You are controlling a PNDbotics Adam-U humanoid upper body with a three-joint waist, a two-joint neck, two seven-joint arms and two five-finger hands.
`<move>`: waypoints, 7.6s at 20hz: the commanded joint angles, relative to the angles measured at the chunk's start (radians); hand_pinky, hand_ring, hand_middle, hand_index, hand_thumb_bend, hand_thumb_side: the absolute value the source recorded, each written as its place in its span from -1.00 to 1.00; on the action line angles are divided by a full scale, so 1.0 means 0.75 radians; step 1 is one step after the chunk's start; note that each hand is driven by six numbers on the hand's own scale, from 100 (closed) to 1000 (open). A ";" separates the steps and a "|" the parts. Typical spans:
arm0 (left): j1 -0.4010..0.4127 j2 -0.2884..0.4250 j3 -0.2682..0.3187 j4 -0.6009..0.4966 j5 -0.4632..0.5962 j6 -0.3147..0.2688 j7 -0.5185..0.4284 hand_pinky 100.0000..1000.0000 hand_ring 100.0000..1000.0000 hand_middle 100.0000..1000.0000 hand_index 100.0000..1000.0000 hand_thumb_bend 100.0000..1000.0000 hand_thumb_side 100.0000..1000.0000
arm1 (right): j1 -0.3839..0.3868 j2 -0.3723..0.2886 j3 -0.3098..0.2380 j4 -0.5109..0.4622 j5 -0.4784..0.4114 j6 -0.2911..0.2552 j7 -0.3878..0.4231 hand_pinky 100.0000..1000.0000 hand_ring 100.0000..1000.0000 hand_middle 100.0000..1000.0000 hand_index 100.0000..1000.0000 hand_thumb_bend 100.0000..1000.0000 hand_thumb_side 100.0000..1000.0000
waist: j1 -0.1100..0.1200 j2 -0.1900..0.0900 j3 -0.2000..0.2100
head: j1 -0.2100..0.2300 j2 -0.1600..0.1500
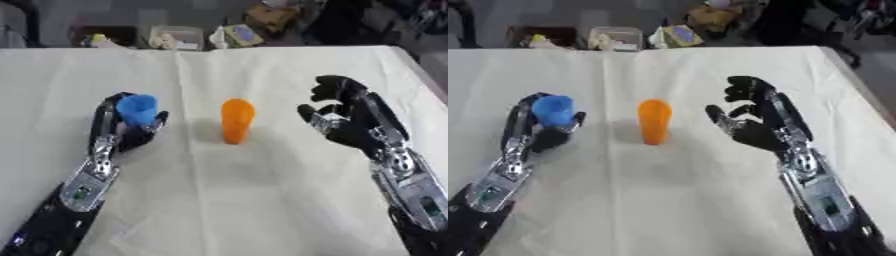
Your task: Pour the contents of one cup into another cup.
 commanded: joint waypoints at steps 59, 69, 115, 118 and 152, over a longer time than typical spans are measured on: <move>0.101 0.009 -0.079 -0.572 0.112 0.177 -0.034 -0.53 -0.42 -0.59 -0.04 -0.17 -1.00 | -0.395 0.153 0.174 0.681 0.278 -0.251 0.040 0.43 0.61 0.45 0.62 0.15 -0.76 | 0.128 -0.070 0.180 | -0.103 -0.047; 0.097 0.002 -0.087 -0.583 0.114 0.189 -0.040 -0.53 -0.42 -0.59 -0.04 -0.18 -1.00 | -0.409 0.203 0.179 0.775 0.296 -0.273 0.056 0.41 0.59 0.42 0.61 0.13 -0.74 | 0.143 -0.066 0.202 | -0.119 -0.058; 0.296 0.137 -0.234 -0.752 0.117 0.198 -0.189 -0.52 -0.47 -0.65 -0.08 -0.18 -1.00 | -0.564 -0.241 0.251 0.339 0.368 -0.233 0.011 -0.25 -0.55 -0.60 0.43 -0.34 -1.00 | 0.041 -0.113 0.187 | -0.088 -0.054; 0.309 0.147 -0.261 -0.751 0.102 0.184 -0.229 -0.52 -0.47 -0.65 -0.07 -0.18 -1.00 | -0.598 -0.249 0.268 0.320 0.381 -0.243 0.036 -0.24 -0.55 -0.60 0.44 -0.32 -1.00 | 0.030 -0.115 0.186 | -0.089 -0.057; 0.268 0.121 -0.325 -0.629 -0.114 0.140 -0.371 -0.48 -0.45 -0.65 -0.06 -0.20 -1.00 | -0.709 -0.166 0.472 0.236 0.876 -0.533 0.199 0.09 -0.45 -0.50 0.57 -0.35 -1.00 | -0.022 -0.136 0.164 | -0.083 -0.049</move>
